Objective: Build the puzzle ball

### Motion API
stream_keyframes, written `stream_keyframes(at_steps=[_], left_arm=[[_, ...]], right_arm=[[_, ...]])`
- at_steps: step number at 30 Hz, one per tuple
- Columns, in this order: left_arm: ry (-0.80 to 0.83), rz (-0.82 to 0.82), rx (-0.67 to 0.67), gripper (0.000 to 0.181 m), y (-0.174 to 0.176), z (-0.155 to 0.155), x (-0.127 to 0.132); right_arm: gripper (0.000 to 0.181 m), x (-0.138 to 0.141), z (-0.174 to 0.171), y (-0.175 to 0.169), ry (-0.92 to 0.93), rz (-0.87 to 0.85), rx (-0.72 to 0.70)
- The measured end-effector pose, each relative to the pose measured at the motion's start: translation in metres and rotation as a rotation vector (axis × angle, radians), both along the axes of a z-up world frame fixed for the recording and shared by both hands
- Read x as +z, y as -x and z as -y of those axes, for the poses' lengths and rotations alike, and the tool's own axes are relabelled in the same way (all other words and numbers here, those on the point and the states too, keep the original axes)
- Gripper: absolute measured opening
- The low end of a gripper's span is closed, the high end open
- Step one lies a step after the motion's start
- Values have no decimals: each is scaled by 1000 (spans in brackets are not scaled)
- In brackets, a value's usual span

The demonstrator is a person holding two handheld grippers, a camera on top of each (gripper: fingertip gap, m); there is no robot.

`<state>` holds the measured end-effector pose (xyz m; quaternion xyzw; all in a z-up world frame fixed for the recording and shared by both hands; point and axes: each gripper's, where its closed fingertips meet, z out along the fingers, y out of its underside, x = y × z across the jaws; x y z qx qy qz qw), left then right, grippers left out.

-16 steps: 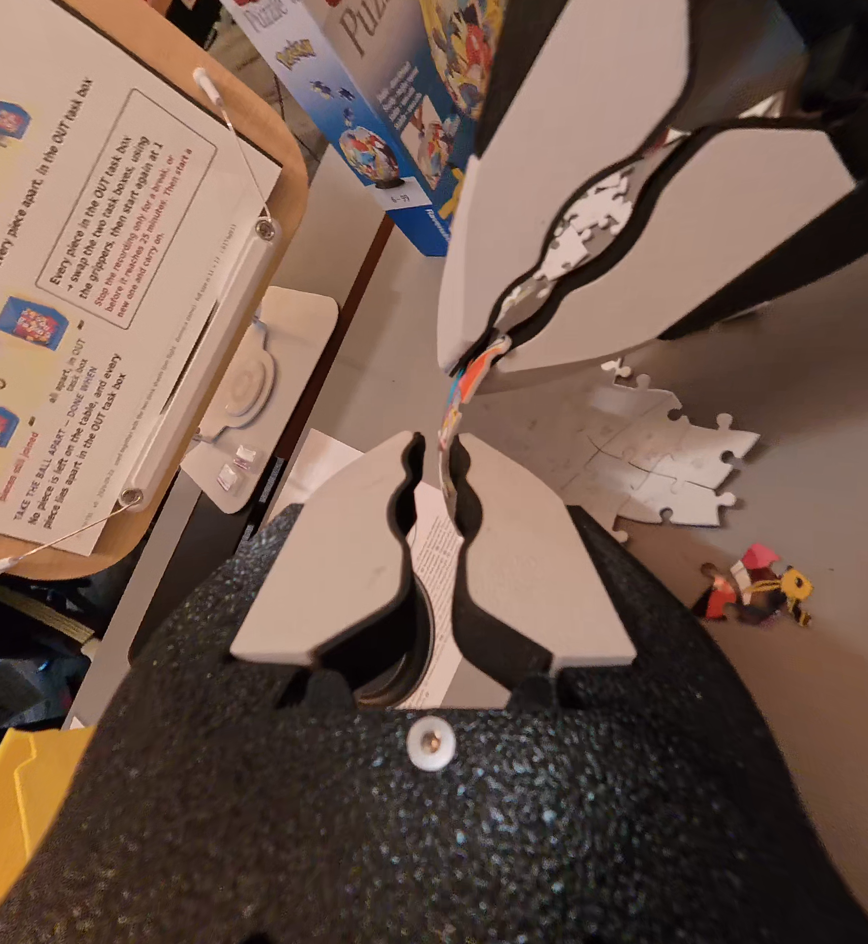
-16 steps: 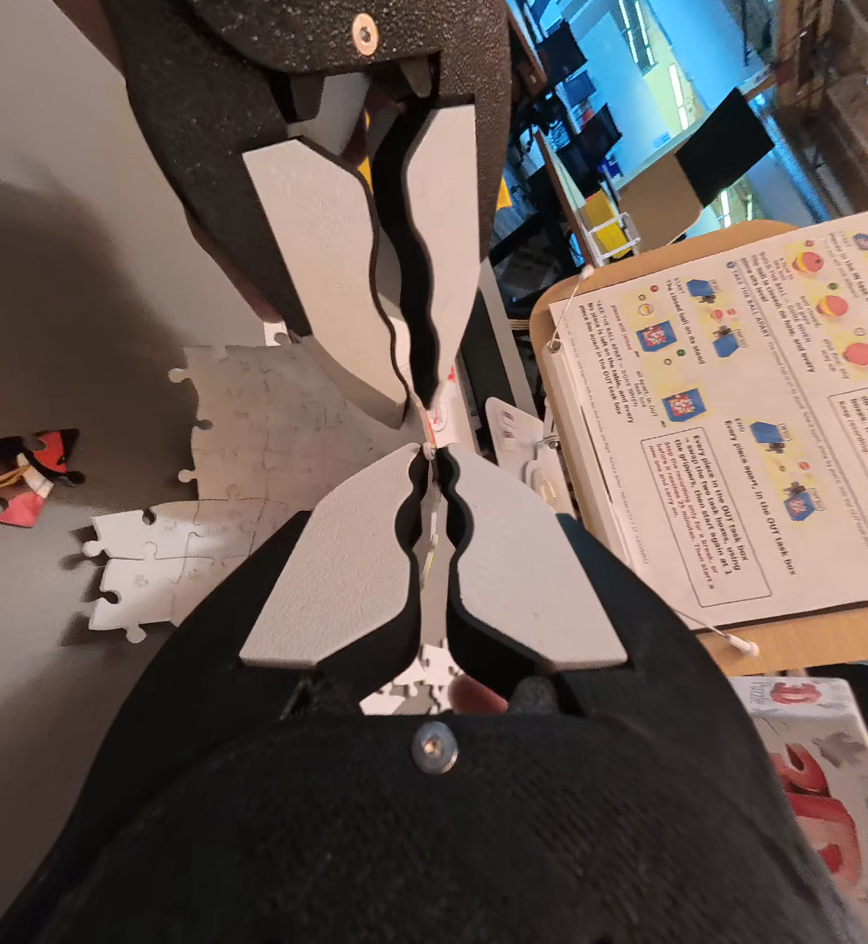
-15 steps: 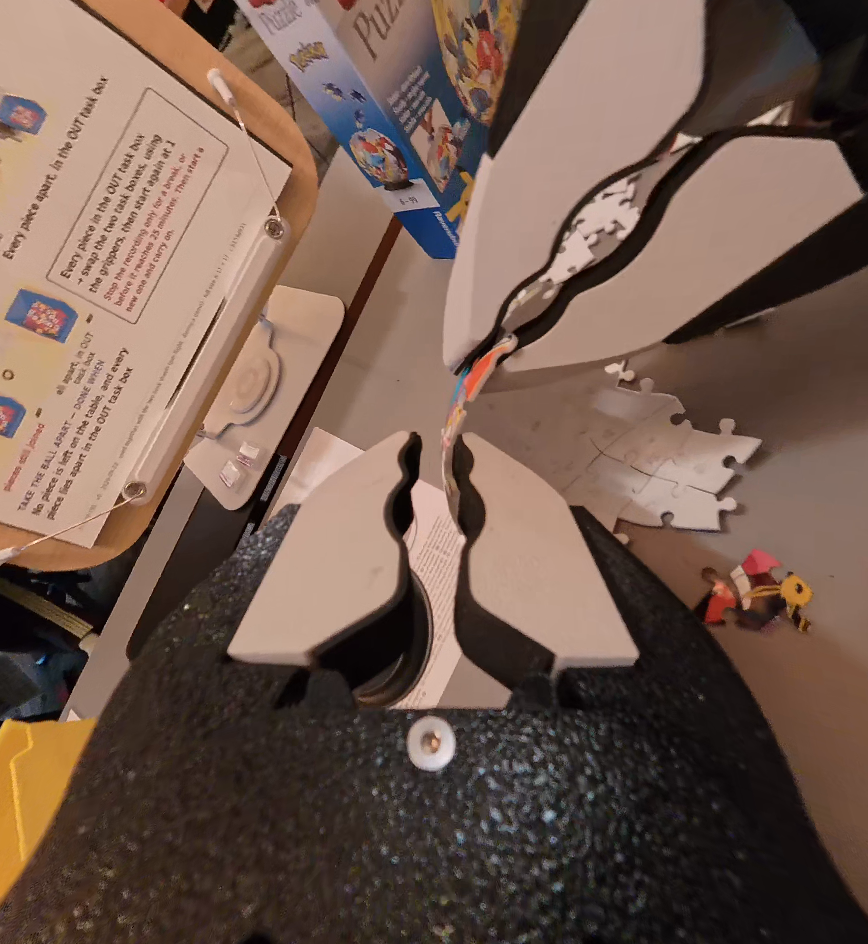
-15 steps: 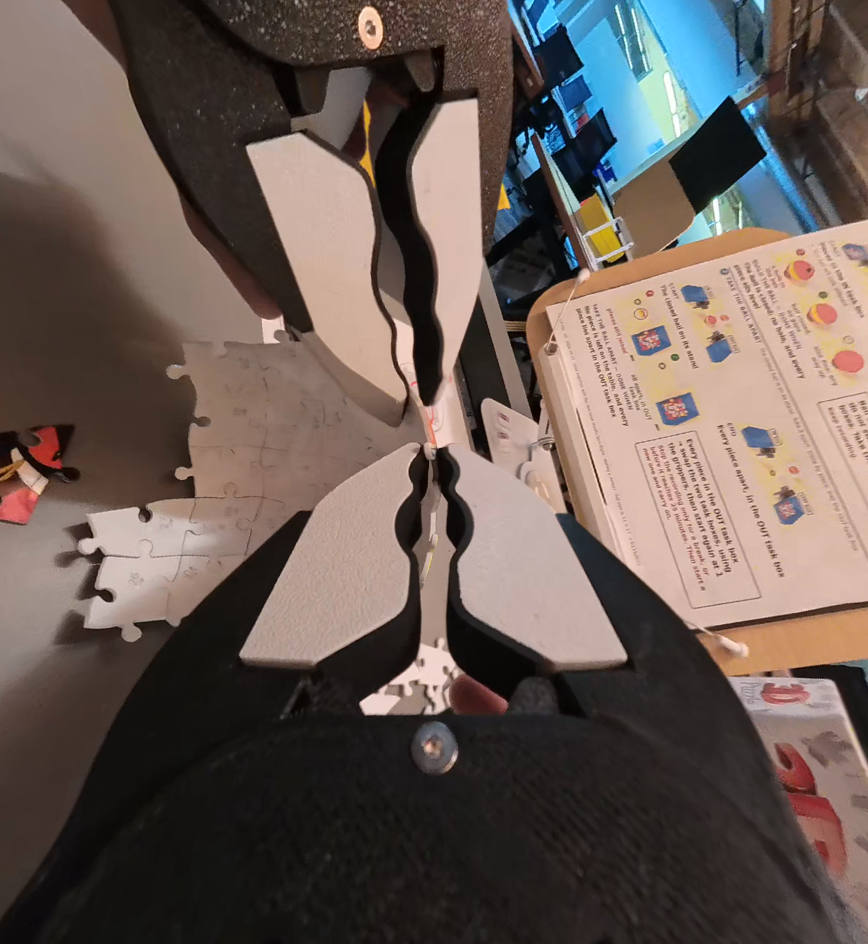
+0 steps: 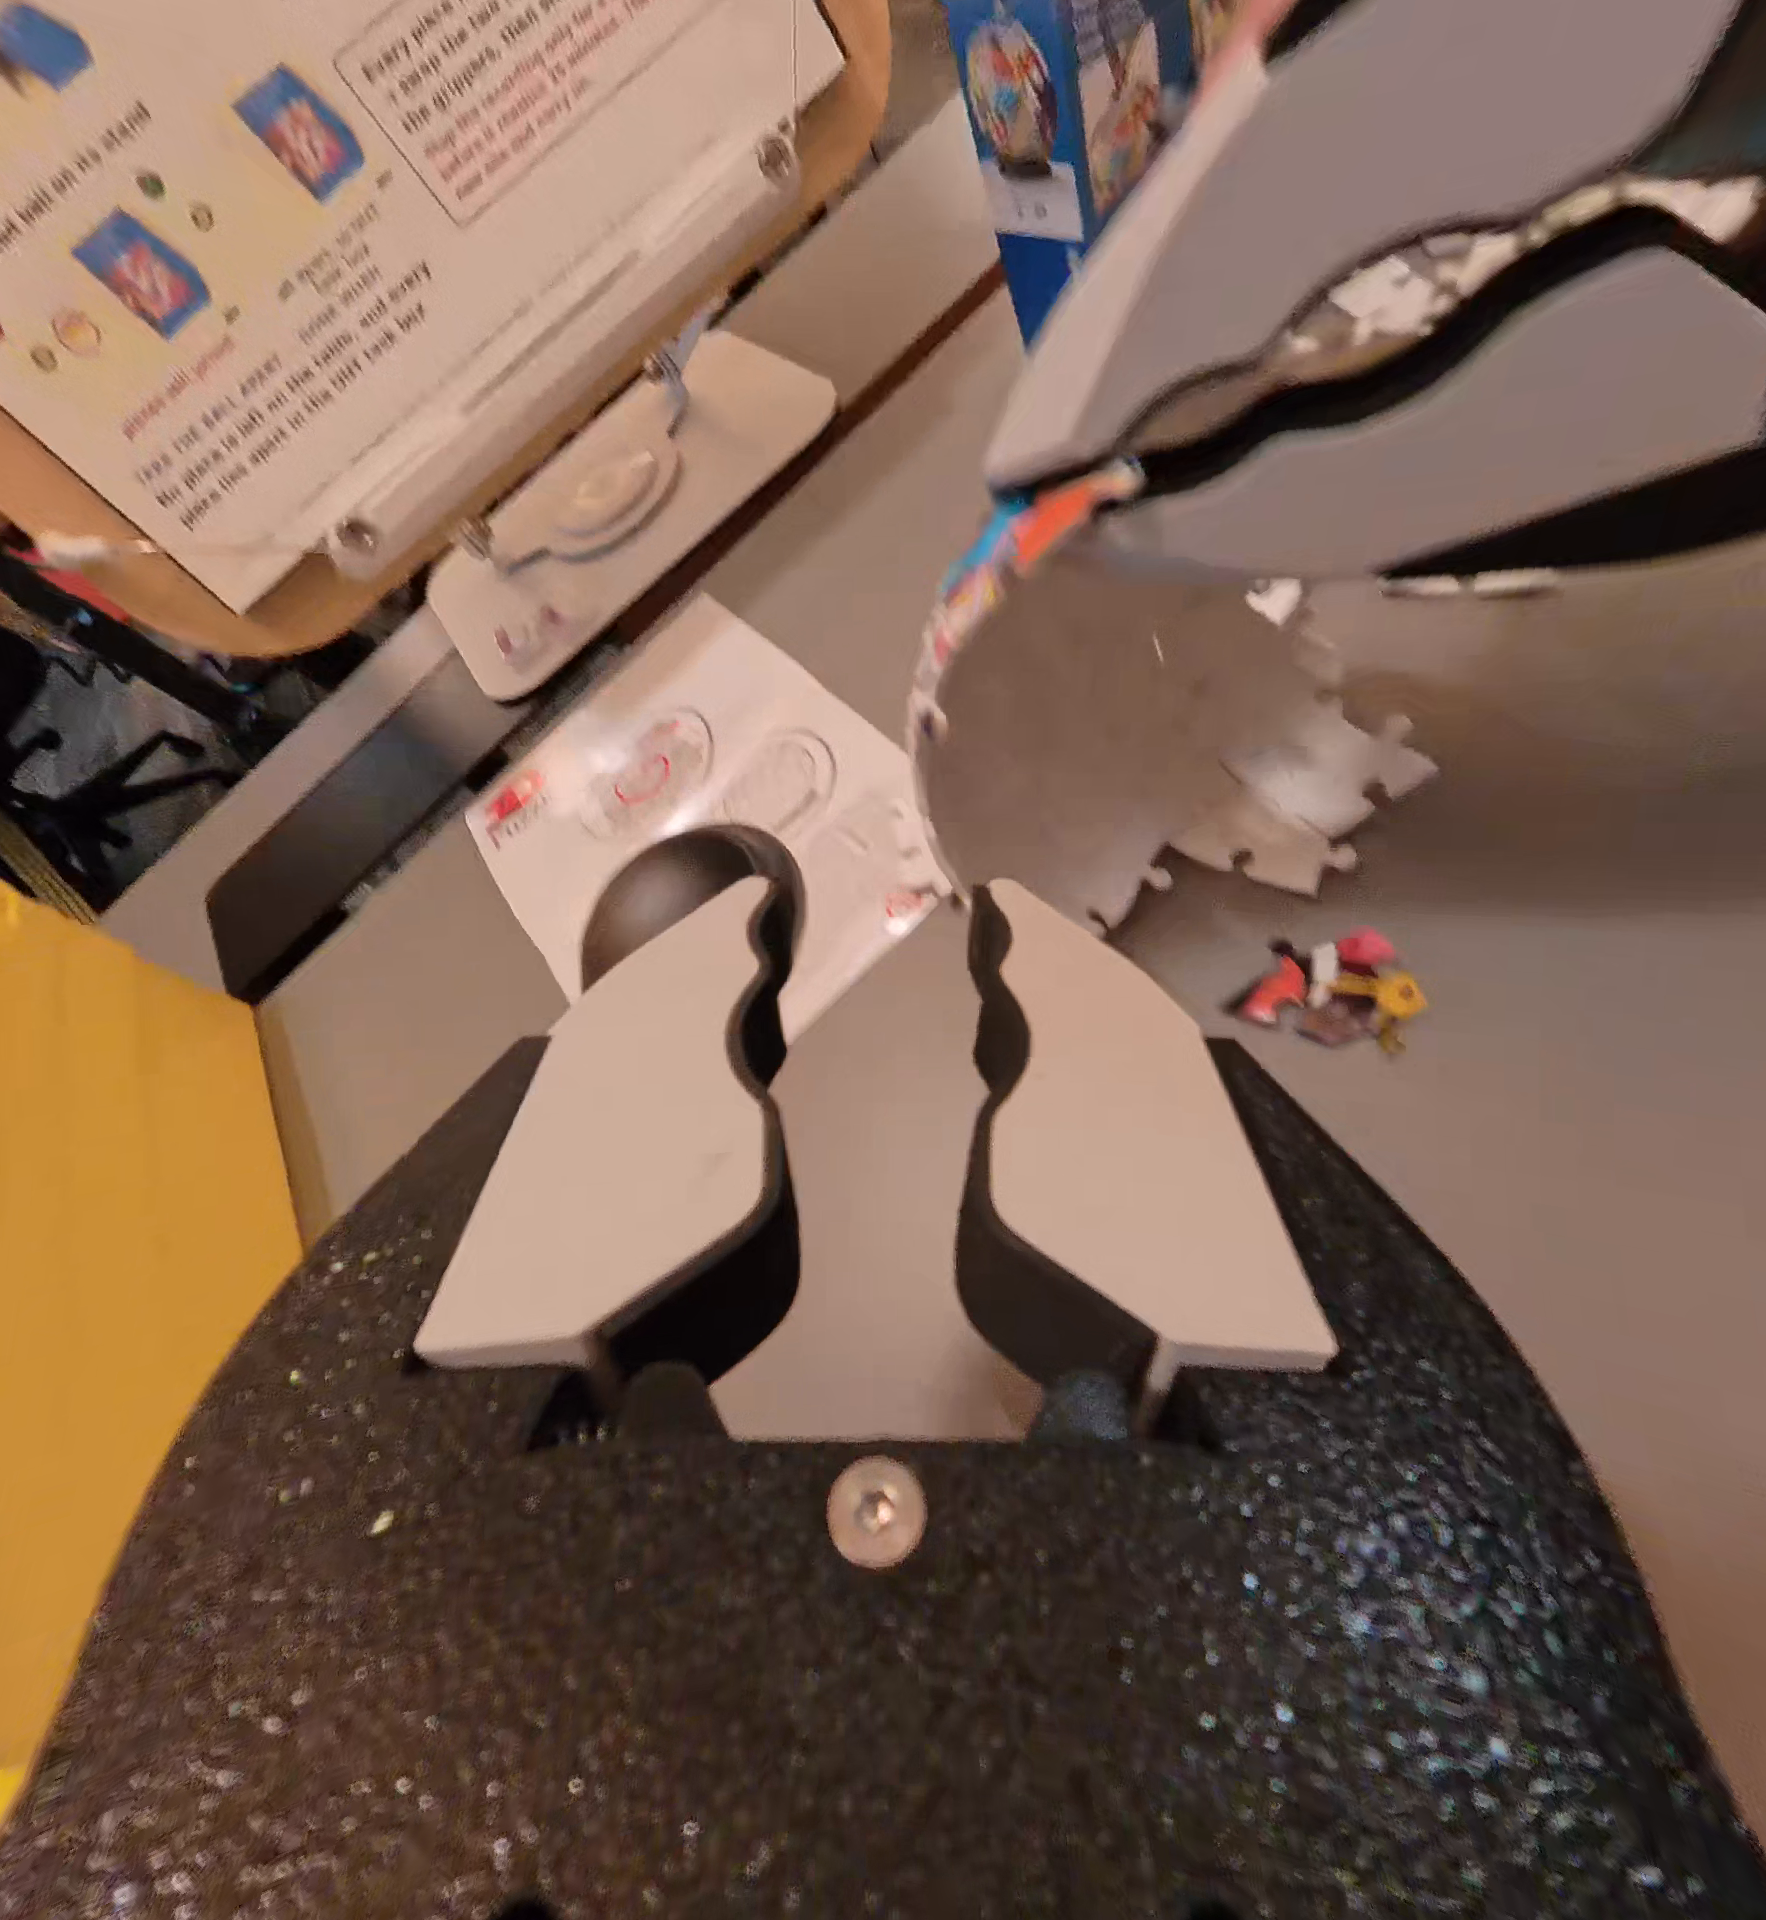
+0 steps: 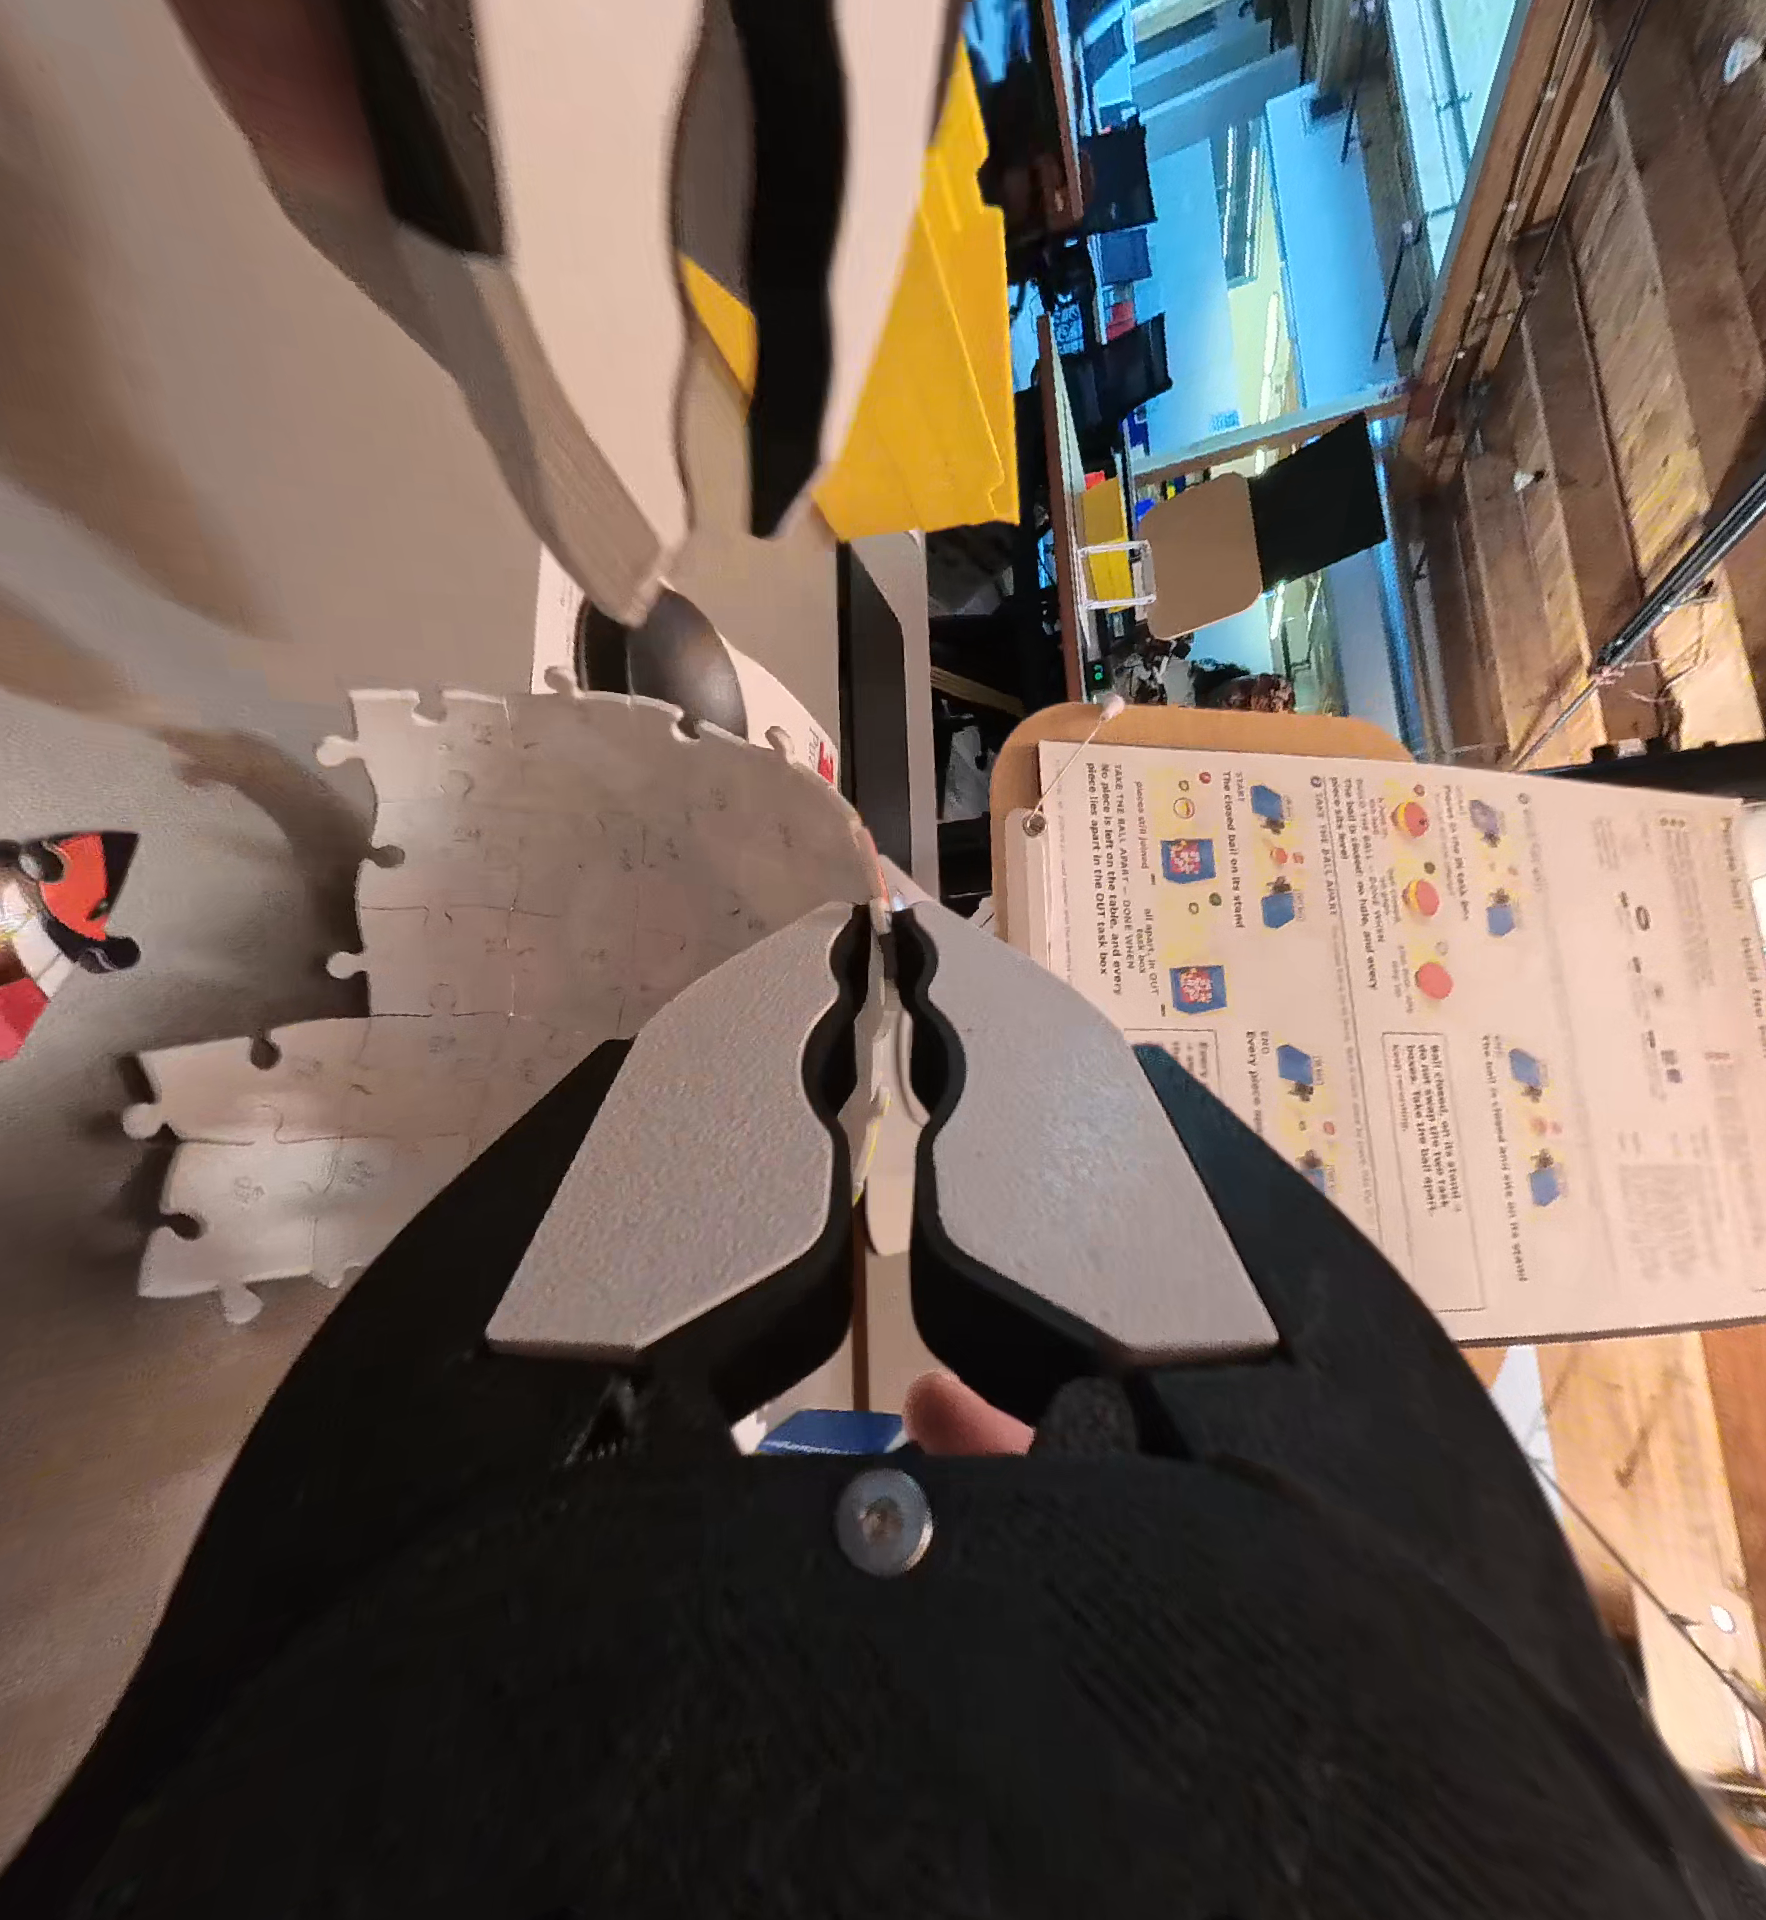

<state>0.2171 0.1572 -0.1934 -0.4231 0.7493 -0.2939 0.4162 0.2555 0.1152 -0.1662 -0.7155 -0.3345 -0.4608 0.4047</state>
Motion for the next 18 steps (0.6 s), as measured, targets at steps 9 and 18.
stream_keyframes(at_steps=[9,18], left_arm=[[365,-301,43,45,44,55,-65],[384,-372,150,59,29,72,-90]], right_arm=[[5,1,-3,8,14,71,11],[4,2,-3,10,1,74,18]])
